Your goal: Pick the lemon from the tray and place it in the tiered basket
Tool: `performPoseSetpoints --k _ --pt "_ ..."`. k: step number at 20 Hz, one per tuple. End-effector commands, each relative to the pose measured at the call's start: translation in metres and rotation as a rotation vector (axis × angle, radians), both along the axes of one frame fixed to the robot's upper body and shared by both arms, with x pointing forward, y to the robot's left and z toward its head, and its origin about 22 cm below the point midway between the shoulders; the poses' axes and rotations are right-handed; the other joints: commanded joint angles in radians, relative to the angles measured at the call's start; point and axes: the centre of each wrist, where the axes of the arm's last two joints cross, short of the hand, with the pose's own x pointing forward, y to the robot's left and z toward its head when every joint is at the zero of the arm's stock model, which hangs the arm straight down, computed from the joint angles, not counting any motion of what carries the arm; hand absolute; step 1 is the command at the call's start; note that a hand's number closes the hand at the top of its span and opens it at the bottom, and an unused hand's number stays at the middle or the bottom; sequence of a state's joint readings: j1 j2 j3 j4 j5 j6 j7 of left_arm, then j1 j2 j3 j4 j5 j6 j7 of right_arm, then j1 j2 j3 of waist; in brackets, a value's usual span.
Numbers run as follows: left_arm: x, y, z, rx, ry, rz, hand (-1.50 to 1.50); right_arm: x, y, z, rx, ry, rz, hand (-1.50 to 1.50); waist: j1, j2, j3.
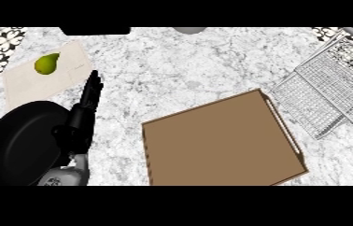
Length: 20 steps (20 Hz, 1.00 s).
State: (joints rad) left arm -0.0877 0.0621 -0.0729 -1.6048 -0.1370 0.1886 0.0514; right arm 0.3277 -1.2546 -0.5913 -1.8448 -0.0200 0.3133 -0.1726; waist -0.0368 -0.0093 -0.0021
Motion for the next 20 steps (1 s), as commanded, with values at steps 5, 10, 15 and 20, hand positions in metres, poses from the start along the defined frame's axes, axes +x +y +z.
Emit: performPoseSetpoints --k 5,10,15,20 --pt "0.017 -0.003 0.016 0.009 -0.021 -0.044 0.0 0.004 0.001 0.022 0.077 -0.006 -0.048 1.5 0.039 0.01 0.002" --pt "0.012 -0.017 -0.018 0.019 -0.029 -0.067 0.0 0.034 0.008 0.021 0.013 -0.043 -0.118 1.5 0.06 0.016 0.002" --pt "0.025 -0.031 0.001 -0.016 -0.021 -0.051 0.0 0.056 0.003 -0.008 -0.007 -0.051 -0.11 1.5 0.054 0.014 0.002" --pt "0.024 -0.033 -0.005 0.002 -0.014 -0.075 0.0 0.084 -0.023 -0.02 -0.063 -0.059 -0.121 1.5 0.065 0.017 0.002"
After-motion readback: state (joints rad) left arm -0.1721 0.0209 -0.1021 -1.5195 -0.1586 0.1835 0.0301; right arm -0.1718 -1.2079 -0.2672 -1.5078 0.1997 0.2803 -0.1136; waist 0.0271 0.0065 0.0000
